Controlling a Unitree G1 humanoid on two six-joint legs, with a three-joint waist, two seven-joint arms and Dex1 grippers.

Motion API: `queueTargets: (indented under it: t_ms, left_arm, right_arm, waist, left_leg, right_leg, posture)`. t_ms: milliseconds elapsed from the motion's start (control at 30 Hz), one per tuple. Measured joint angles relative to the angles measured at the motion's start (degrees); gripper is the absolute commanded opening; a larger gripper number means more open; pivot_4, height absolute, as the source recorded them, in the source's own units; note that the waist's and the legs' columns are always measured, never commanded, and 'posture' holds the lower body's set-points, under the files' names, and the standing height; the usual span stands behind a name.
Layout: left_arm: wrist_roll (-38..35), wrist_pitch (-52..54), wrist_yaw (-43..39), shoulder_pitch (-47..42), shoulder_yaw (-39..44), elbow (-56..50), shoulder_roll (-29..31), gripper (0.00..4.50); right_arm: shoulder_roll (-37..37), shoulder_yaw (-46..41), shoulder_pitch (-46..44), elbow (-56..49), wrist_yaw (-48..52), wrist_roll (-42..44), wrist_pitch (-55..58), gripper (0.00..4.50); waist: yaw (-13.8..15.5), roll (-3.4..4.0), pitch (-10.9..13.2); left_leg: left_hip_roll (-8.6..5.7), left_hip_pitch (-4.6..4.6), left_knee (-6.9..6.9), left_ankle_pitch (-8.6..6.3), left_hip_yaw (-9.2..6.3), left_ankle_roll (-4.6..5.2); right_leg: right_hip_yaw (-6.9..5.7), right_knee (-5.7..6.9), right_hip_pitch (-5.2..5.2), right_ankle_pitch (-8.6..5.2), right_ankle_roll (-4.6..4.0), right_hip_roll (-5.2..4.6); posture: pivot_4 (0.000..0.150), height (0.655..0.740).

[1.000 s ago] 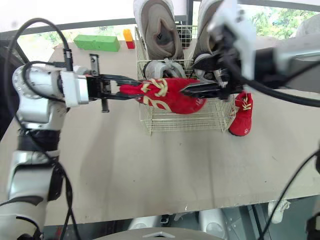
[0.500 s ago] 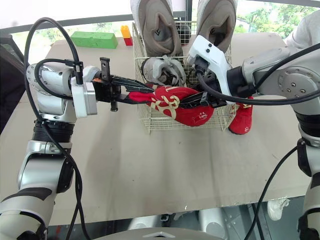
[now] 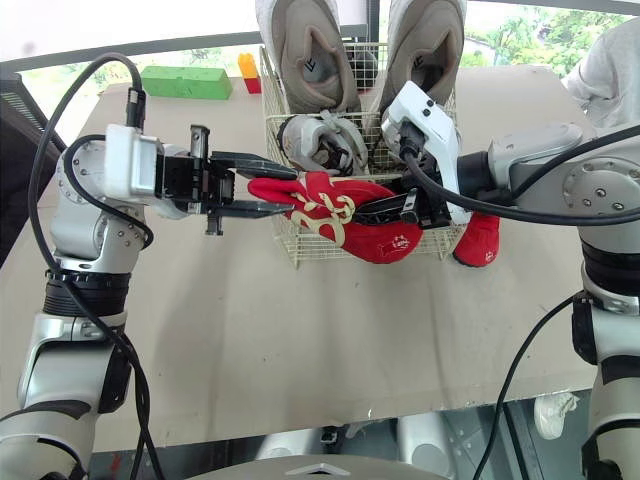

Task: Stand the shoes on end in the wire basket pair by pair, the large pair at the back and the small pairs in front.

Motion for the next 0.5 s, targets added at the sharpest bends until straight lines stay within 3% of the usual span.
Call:
queueTargets:
  t_ms: [100, 200, 300, 333, 500]
  left_arm:
    - [0.0, 1.2, 1.1, -0.6, 1.0, 0.1, -0.2, 4.44]
    - [-2.3, 9.5, 9.1, -1.2, 3.7, 0.0, -0.5, 4.5]
    - [-13.6, 25.9, 20.2, 1.4, 9.8, -1.9, 0.3, 4.5]
    - [-21.1, 33.8, 26.4, 4.0, 13.1, -3.6, 0.5, 4.5]
    - [-35.9, 48.9, 40.9, 17.4, 18.3, -11.4, -0.5, 4.5]
  right_arm:
    - [0.0, -1.3, 0.0, 0.0, -1.2, -0.3, 0.1, 0.38]
    - [0.2, -3.4, 0.7, -0.6, -2.2, 0.2, 0.3, 0.37]
    - [0.9, -8.4, 4.5, -2.3, -3.8, 2.8, 0.5, 0.37]
    - [1.1, -10.8, 7.2, -4.3, -4.7, 4.1, 0.4, 0.37]
    - [5.7, -14.9, 12.6, -8.4, -9.8, 6.9, -2.0, 0.37]
  waist:
    - [0.3, 0.0, 0.0]
    - [0.2, -0.01, 0.0]
    - [-0.1, -0.02, 0.0]
    - [-0.2, -0.02, 0.0]
    - [-0.4, -0.02, 0.0]
  left_leg:
    - [-0.03, 0.02, 0.13, -0.01, 0.0, 0.02]
    - [-0.05, 0.03, 0.17, -0.03, 0.0, 0.05]
    - [-0.02, 0.04, 0.14, -0.03, -0.04, 0.04]
    - [0.01, 0.05, 0.12, -0.04, -0.08, 0.03]
    - [-0.02, 0.21, 0.1, -0.03, -0.04, 0.0]
  right_leg:
    - [-0.02, -0.02, 0.14, 0.0, 0.0, -0.02]
    - [0.01, -0.02, 0.15, 0.0, 0.0, -0.04]
    - [0.0, 0.07, 0.1, 0.0, 0.02, -0.03]
    - [-0.01, 0.09, 0.09, -0.01, 0.02, -0.02]
    - [0.13, 0.14, 0.17, 0.0, 0.02, -0.02]
  posture:
    - [0.15, 0.74]
    - [0.15, 0.74]
    - [0.15, 0.74]
    - [0.15, 0.74]
    - [0.15, 0.74]
